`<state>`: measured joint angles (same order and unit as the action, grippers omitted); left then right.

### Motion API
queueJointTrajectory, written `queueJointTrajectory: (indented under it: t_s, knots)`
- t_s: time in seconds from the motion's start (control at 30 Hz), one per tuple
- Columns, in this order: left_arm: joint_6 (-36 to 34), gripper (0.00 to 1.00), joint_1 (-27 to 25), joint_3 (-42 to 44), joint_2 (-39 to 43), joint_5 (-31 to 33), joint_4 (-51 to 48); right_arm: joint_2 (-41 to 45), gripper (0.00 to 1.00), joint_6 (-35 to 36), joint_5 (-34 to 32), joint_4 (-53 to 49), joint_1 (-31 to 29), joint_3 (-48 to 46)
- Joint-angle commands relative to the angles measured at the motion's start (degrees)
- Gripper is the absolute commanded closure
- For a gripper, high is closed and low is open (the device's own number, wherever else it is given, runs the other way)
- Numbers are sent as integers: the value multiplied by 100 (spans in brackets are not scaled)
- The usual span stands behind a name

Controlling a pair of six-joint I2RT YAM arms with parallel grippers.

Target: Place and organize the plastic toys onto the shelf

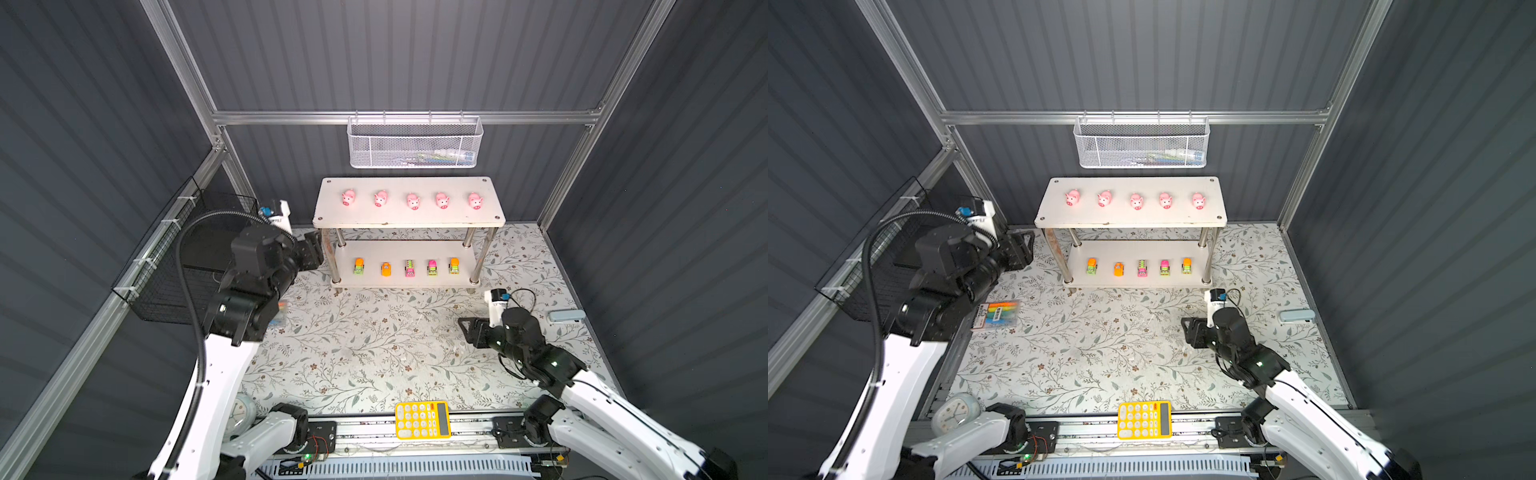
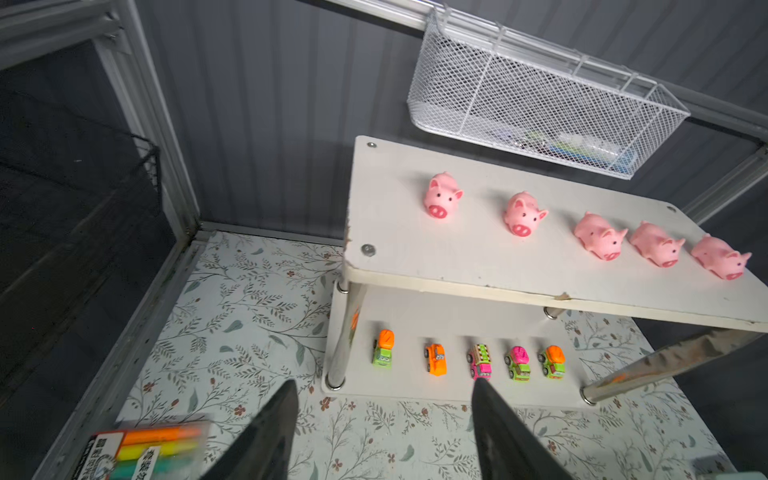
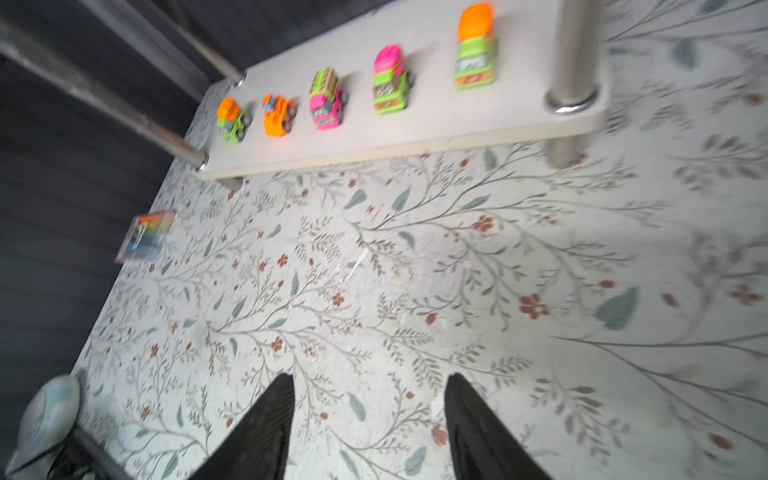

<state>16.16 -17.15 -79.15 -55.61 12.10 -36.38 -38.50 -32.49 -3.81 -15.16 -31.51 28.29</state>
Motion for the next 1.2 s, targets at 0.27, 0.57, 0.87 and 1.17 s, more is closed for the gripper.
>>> queueJointTrajectory:
  t_s: [0.27,0.57,0.87,1.17]
  knots:
    - [709,29,45,3403,1678,1212,1224,210,37,580,-642,-91,1689,-107]
    - [121,20,47,5291,1221,2339,3531,-193,35,942,-916,1185,2504,-455]
    - [-1199,11,203,5886,-505,2495,6350,-827,33,1106,-1166,1848,2693,-442]
    - [-1316,7,989,5815,-2825,1145,8469,-1680,29,1595,-1485,2853,2711,-377]
